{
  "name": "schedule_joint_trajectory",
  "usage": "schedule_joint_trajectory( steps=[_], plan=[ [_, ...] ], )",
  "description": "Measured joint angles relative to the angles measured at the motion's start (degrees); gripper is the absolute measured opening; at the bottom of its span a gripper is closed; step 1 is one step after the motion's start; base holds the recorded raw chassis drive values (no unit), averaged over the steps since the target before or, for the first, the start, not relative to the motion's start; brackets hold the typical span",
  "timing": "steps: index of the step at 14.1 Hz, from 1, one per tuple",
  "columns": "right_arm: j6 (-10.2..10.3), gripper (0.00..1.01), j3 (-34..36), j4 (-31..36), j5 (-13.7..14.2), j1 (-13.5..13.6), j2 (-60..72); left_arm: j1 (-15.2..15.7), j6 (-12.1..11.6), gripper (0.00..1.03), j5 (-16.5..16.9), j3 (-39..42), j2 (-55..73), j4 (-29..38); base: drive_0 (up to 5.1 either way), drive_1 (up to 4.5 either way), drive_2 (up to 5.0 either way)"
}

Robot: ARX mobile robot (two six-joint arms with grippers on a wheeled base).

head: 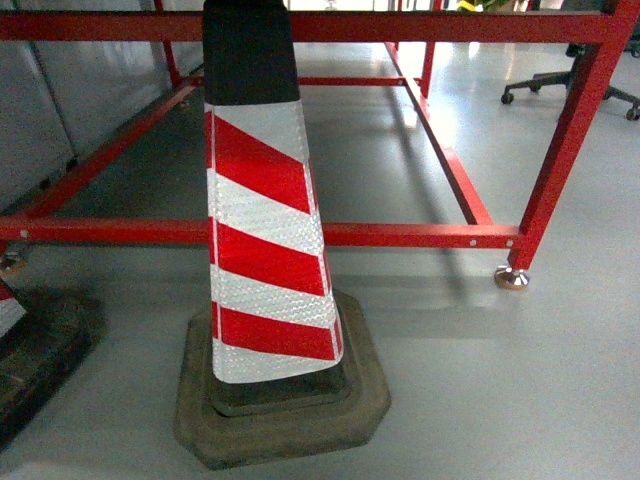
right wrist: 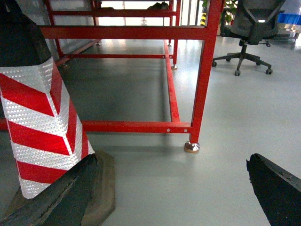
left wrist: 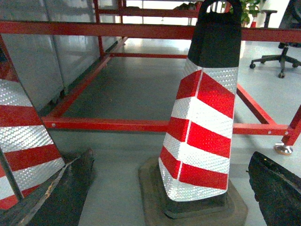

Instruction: Pick blue part to blue bin on bottom shelf

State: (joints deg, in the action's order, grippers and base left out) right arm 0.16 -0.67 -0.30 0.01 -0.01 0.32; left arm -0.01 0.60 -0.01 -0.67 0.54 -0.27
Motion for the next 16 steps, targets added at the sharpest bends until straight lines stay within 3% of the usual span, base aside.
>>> schedule_joint_trajectory(
  steps=[16],
  plan=[
    [0.0, 0.98, 0.0, 0.0, 0.0, 0.0, 0.0, 0.0, 0.0, 0.98, 0.0, 0.0, 0.0, 0.0, 0.0, 0.0, 0.0]
  ],
)
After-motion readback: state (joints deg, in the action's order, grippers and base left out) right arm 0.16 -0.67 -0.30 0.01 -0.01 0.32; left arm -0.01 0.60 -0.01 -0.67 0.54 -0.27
